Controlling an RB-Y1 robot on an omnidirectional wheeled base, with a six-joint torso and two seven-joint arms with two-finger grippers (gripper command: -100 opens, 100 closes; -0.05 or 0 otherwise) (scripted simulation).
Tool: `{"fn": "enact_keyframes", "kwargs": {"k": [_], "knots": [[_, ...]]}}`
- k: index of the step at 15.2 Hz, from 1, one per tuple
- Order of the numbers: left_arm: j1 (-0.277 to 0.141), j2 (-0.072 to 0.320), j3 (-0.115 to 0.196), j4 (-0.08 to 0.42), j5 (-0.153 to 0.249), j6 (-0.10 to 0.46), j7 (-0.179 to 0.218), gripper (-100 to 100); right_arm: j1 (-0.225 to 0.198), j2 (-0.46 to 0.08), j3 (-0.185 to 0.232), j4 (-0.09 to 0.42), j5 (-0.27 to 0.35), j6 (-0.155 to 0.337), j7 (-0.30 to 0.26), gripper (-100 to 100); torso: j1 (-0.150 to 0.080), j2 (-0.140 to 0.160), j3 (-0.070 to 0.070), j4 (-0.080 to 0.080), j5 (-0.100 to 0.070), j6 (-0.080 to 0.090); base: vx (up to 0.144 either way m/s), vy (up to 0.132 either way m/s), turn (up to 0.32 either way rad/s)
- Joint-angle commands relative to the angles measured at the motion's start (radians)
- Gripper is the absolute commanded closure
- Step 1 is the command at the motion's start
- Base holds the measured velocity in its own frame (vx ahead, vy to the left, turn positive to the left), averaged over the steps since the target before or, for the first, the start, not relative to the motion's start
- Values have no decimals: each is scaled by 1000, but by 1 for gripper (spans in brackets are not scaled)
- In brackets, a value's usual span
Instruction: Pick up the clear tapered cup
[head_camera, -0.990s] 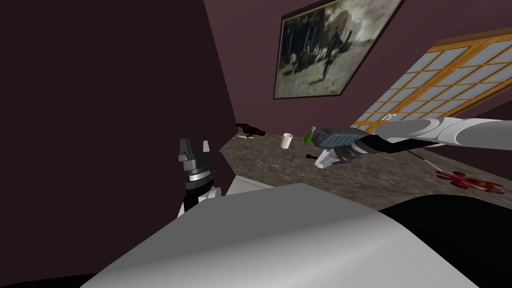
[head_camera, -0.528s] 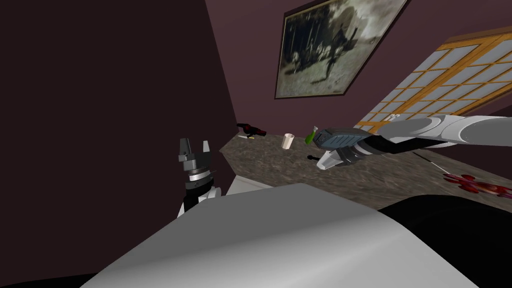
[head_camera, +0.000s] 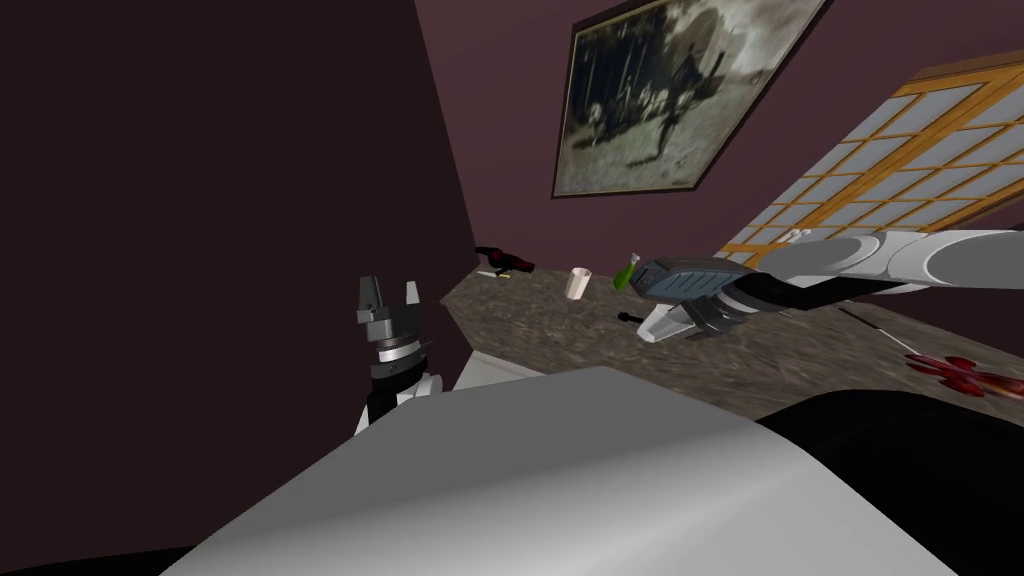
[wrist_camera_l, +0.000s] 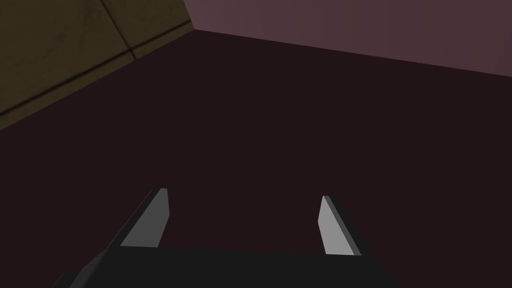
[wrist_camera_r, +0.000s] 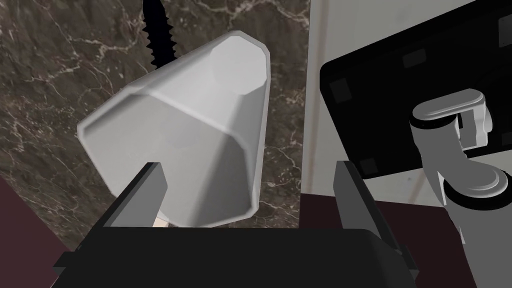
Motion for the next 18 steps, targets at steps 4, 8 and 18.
{"fn": "enact_keyframes", "kwargs": {"k": [4, 8, 18], "knots": [[0, 0, 0, 0, 0, 0, 0, 0, 19, 6, -14, 1, 33, -6, -6, -100, -1, 0, 0, 0, 0, 0, 18, 4, 16], [0, 0, 0, 0, 0, 0, 0, 0, 34, 71, 7, 8, 57, 36, 11, -100, -1, 1, 0, 0, -1, 1, 21, 6, 73], [0, 0, 0, 0, 0, 0, 0, 0, 22, 20, -6, 3, 37, 6, -4, 100, -4, 1, -1, -2, -4, 1, -6, -1, -27]]}}
